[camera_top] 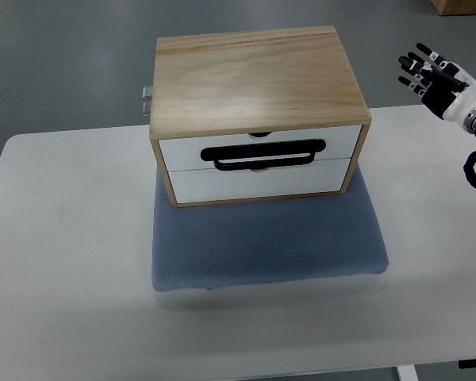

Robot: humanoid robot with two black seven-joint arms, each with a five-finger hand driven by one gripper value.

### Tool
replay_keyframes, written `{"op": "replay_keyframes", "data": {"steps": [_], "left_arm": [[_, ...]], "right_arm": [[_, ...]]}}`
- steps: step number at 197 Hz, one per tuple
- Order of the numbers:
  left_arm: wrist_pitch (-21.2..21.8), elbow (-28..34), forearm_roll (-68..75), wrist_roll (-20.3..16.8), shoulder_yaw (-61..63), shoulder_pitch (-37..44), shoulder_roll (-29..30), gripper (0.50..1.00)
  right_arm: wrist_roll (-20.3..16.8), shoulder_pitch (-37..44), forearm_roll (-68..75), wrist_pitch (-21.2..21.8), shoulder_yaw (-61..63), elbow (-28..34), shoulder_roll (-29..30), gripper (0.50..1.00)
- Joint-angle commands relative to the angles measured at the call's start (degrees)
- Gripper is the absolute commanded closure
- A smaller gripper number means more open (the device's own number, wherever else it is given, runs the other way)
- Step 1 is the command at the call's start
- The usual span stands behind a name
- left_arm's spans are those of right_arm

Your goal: Open wood drawer with right hand

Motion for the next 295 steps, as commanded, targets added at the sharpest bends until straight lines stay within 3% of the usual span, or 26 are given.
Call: {"op": "replay_keyframes", "data": {"steps": [1,295], "left_arm": [[-0.3,-0.1,0.0,0.2,0.1,0.0,0.0,0.500],[0.2,0.6,-0.1,0.2,-0.1,0.4,0.0,0.500]], "right_arm": [[0.0,-0.2,0.0,0.0,0.0,0.0,0.0,0.554],[0.0,-0.2,-0.2,0.1,0.0,-0.1,0.6,0.554]]}}
